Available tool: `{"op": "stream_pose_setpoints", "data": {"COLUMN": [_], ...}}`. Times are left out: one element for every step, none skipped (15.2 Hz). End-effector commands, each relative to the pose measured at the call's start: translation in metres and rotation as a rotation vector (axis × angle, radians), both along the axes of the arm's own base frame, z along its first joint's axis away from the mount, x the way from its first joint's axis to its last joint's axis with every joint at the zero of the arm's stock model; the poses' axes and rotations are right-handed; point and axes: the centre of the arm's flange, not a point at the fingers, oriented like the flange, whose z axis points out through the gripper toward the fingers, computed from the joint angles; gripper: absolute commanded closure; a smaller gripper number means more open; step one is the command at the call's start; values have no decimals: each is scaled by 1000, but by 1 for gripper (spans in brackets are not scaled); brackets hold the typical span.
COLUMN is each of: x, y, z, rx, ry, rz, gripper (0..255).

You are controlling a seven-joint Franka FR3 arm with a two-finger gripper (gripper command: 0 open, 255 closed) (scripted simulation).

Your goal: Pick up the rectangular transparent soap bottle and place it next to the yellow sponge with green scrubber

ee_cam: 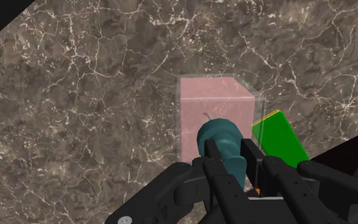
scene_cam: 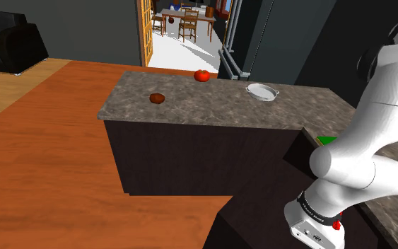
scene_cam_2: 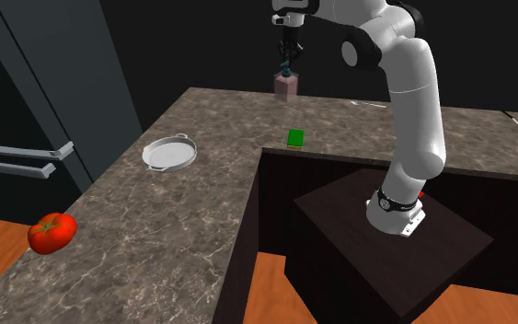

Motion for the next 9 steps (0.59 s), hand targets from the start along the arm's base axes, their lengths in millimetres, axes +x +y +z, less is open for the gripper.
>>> {"op": "stream_pose_setpoints", "data": {"x": [0, 0, 0, 0, 0, 0, 0, 0, 0], "y": [2, 2, 2, 2, 2, 2, 2, 2, 2], "z": [-11, -16, -21, -27, -32, -37, -43, -48, -53], "rx": [-1, -1, -1, -1, -1, -1, -1, -1, -1], "ry": [0, 0, 0, 0, 0, 0, 0, 0, 0], "rz": [0, 0, 0, 0, 0, 0, 0, 0, 0], "gripper": [255, 255, 255, 255, 255, 255, 255, 255, 255]}}
